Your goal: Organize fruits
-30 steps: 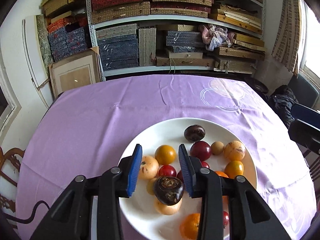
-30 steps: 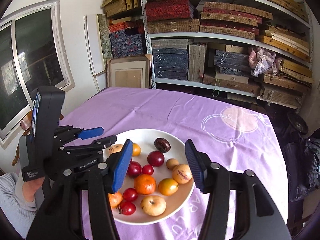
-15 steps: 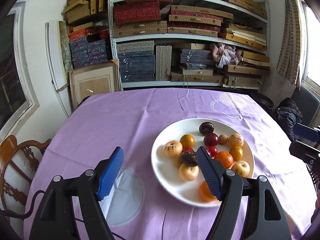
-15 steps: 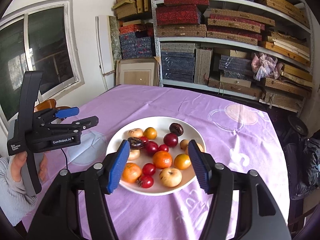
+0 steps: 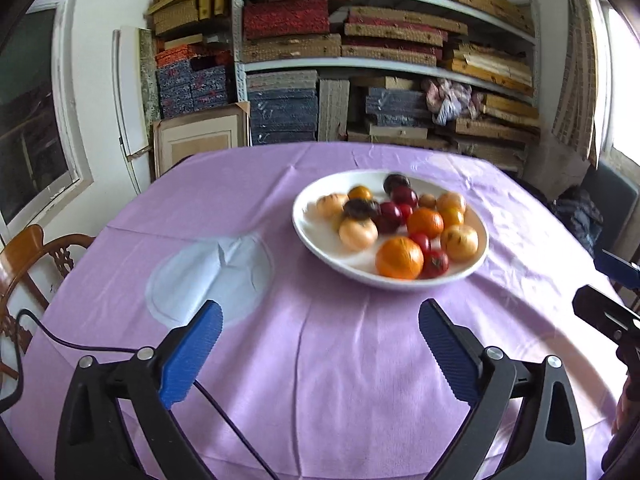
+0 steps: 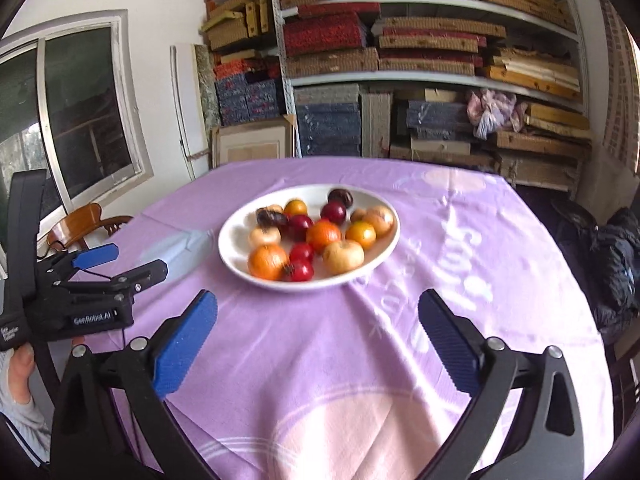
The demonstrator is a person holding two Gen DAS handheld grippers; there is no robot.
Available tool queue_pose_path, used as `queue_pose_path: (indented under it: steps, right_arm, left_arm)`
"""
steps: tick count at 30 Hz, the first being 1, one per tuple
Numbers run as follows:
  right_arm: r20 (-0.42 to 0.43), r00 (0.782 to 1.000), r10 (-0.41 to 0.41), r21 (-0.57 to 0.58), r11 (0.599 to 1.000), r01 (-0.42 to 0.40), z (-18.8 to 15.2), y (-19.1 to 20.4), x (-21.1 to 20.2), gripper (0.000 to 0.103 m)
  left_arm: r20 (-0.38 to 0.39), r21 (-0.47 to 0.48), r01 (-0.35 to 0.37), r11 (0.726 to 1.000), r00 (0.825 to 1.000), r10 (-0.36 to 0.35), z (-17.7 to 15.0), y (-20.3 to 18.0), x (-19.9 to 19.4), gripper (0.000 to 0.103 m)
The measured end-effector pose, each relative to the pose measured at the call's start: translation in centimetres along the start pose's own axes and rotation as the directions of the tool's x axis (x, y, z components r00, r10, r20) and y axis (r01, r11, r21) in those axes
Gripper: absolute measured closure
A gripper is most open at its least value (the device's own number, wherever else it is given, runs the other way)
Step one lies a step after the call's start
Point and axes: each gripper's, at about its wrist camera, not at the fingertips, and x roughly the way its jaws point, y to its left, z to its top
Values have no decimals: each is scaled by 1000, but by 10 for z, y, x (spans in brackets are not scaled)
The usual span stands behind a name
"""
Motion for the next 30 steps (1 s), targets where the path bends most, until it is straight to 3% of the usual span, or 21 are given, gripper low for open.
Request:
queue_pose_path:
  steps: [5, 14, 21, 25, 30]
  right_arm:
    - [-103, 994, -26, -16, 1000, 25, -18, -7, 38, 4]
    - [-295, 955, -42, 8, 999, 46, -25, -23, 91, 4]
    - [-346, 936, -65, -5, 998, 68, -24, -22, 110, 4]
    - [-362, 925, -112, -50, 994, 101, -24, -17, 118, 4]
    - [-363, 925, -112, -46, 994, 102, -23, -19, 119, 4]
  left_arm:
    - [-46, 35, -1, 999, 999, 3, -16, -14, 27, 4]
    - [-197, -53, 29, 998, 980, -39, -23, -5, 69, 4]
    - [-280, 2, 45, 999, 959, -43, -25, -17, 88, 3]
    - [-282, 2, 61, 998, 958, -58, -26, -18, 91, 3]
    - [-283, 4, 59, 998, 958, -56, -26, -18, 91, 3]
